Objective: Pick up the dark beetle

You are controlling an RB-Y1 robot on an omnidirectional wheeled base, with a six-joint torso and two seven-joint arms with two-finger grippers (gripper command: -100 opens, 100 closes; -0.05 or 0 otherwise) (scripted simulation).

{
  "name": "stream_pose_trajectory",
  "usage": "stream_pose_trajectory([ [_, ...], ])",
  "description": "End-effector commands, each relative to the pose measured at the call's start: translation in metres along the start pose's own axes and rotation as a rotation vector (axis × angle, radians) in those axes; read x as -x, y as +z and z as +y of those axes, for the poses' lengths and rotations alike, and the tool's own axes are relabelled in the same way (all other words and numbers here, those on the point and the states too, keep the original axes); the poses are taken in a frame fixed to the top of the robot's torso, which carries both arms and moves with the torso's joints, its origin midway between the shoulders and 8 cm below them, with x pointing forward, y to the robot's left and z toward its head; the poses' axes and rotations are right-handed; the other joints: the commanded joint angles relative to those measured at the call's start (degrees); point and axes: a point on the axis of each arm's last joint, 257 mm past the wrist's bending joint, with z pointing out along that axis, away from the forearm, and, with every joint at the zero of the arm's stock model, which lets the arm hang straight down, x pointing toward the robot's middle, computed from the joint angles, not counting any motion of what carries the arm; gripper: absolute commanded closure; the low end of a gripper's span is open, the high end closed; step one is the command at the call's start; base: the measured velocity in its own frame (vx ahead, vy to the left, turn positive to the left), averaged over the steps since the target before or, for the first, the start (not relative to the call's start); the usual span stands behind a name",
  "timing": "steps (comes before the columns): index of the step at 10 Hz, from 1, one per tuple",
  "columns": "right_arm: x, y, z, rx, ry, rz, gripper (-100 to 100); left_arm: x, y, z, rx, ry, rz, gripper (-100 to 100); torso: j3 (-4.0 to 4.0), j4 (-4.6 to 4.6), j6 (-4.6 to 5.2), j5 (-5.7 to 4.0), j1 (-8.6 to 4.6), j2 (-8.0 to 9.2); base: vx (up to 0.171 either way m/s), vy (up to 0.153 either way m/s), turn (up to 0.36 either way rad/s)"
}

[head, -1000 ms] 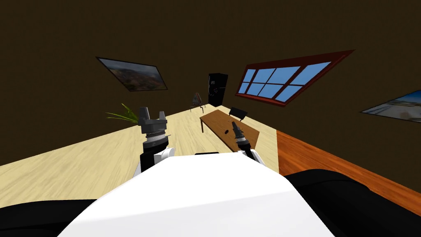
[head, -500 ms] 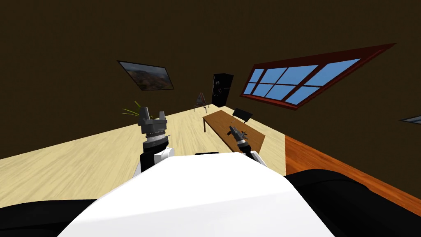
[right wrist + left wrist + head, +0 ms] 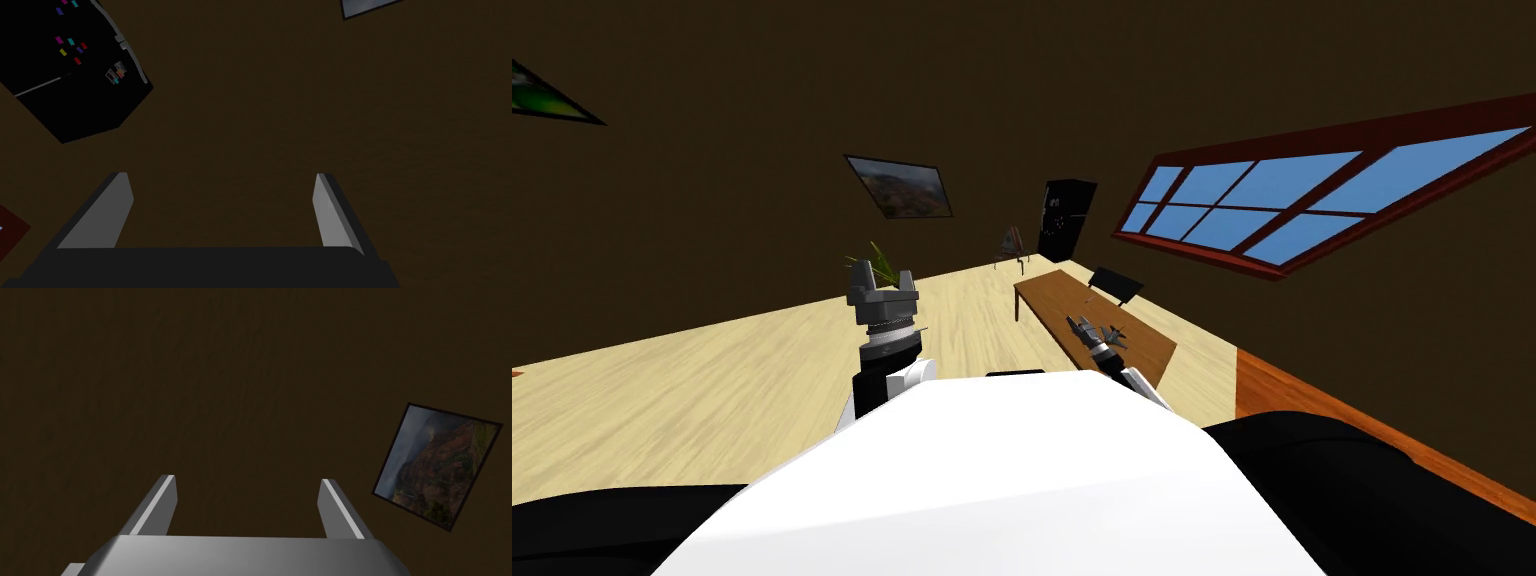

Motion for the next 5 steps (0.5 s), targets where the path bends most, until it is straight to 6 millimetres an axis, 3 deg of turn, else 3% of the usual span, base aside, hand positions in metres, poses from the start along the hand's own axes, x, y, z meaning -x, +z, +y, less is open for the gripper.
stream_pose_trajectory([
  [1, -0.019, -0.007, -0.013, -0.014, -0.051, 0.057, -100, 0.0, 0.0, 0.0, 0.0, 0.0, 0.0, 0, 0.0, 0.0, 0.0, 0.0, 0.0, 0.0, 0.006, -0.005, 0.147],
  [2, -0.021, -0.009, -0.016, -0.019, -0.049, 0.061, -100, 0.0, 0.0, 0.0, 0.0, 0.0, 0.0, 0, 0.0, -0.01, 0.05, -0.01, -0.01, 0.01, 0.003, -0.004, -0.014],
  [5, -0.055, -0.025, -0.041, -0.015, -0.203, 0.198, -100, 0.0, 0.0, 0.0, 0.0, 0.0, 0.0, 0, -0.01, -0.01, 0.05, 0.0, 0.0, -0.01, 0.007, 0.0, 0.223],
])
